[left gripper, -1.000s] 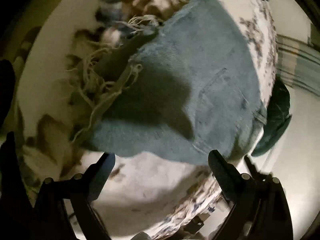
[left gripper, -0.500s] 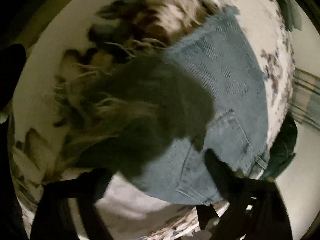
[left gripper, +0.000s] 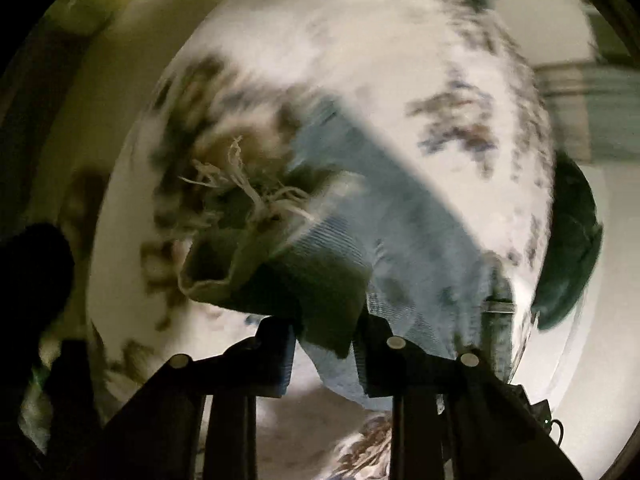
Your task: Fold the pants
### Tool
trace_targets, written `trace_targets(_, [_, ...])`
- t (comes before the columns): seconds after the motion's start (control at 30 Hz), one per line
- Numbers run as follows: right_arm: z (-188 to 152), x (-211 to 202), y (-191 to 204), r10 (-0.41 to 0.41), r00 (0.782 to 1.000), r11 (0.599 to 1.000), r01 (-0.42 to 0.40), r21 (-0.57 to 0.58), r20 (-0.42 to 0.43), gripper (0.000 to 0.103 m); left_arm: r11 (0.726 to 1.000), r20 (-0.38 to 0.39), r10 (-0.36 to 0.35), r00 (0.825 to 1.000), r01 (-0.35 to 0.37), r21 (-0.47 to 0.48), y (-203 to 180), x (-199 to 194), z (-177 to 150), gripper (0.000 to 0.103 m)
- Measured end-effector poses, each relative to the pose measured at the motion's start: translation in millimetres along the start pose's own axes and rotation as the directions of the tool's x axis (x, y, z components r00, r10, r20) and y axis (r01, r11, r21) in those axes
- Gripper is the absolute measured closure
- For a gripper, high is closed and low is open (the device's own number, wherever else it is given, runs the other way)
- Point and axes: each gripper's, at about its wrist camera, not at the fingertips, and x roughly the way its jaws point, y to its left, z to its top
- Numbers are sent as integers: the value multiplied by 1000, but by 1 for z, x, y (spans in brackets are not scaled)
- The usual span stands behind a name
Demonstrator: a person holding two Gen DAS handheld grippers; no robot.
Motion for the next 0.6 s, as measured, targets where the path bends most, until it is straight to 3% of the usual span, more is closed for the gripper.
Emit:
trace_targets(0.17, [-3, -43, 34, 39, 999, 999, -40, 25, 33, 72, 988, 8, -42, 999, 40, 151, -64, -37, 36, 82])
trace_targets(0.37, [32, -112, 70, 85, 979, 991, -102, 85, 185, 73, 918, -53, -156, 986, 165, 361, -186, -37, 56, 82])
trace_targets(0.5, [78, -175, 75, 67, 926, 980, -132, 151, 371, 73, 847, -169, -227, 959, 280, 451, -281, -9, 49, 82])
trace_targets(0.6, [107, -221, 68, 46, 862, 966, -166, 196, 504, 73, 777, -250, -275, 928, 368, 511, -354, 17, 36, 82])
